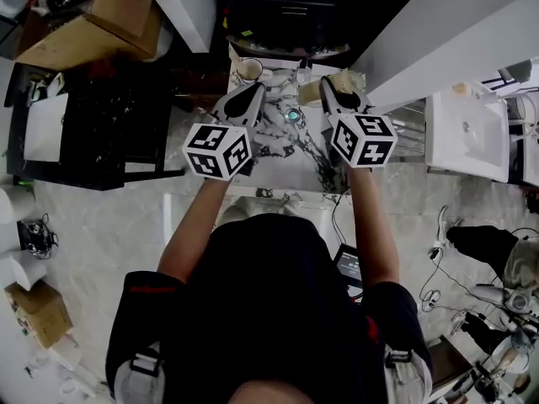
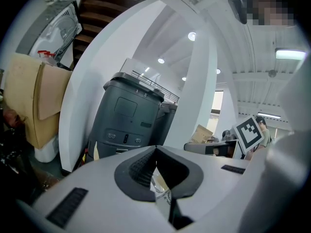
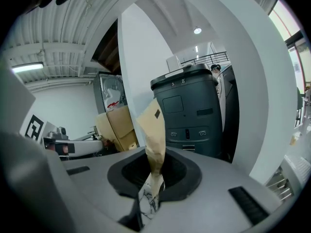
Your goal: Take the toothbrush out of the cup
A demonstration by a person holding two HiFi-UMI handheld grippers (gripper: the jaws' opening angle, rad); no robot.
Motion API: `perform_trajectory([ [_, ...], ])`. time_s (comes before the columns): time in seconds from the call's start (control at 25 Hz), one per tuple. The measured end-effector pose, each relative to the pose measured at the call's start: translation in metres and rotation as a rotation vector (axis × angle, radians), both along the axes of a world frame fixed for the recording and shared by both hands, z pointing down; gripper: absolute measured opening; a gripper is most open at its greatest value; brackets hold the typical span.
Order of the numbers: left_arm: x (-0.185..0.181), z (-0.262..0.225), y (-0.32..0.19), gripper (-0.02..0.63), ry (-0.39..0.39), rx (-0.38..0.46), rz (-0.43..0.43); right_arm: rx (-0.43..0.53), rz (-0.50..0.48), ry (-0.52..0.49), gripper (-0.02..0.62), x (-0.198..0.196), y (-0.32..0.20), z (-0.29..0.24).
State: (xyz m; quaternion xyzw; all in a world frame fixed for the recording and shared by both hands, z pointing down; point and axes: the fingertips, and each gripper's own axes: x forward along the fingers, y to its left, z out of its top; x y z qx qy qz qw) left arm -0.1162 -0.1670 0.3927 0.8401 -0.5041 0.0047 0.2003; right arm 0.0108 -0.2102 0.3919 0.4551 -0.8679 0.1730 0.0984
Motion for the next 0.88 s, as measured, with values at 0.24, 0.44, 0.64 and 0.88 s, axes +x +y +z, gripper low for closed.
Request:
perform_trajectory([
  [0.24, -0.023, 0.002, -0.001, 0.011, 0.002, -0.007, -0.011, -0.016, 0.001, -0.005, 0.057, -0.019, -0.002, 0.005],
  [0.44, -0.038, 0.003, -0.001, 0.011, 0.034, 0.006, 0.001, -0.027, -0.002, -0.002, 0.057, -0.036, -0.004, 0.009],
  [0.64, -0.052, 0.013, -0.007, 0.011, 0.023, -0.015, -0.018, -0.045, 0.007, -0.005, 0.057, -0.049, -0.008, 0.017],
  [0.88, -0.063, 0.029, -0.017, 0.011, 0.018, -0.051, -0.015, -0.056, 0.018, 0.008, 0.057, -0.062, -0.015, 0.024],
])
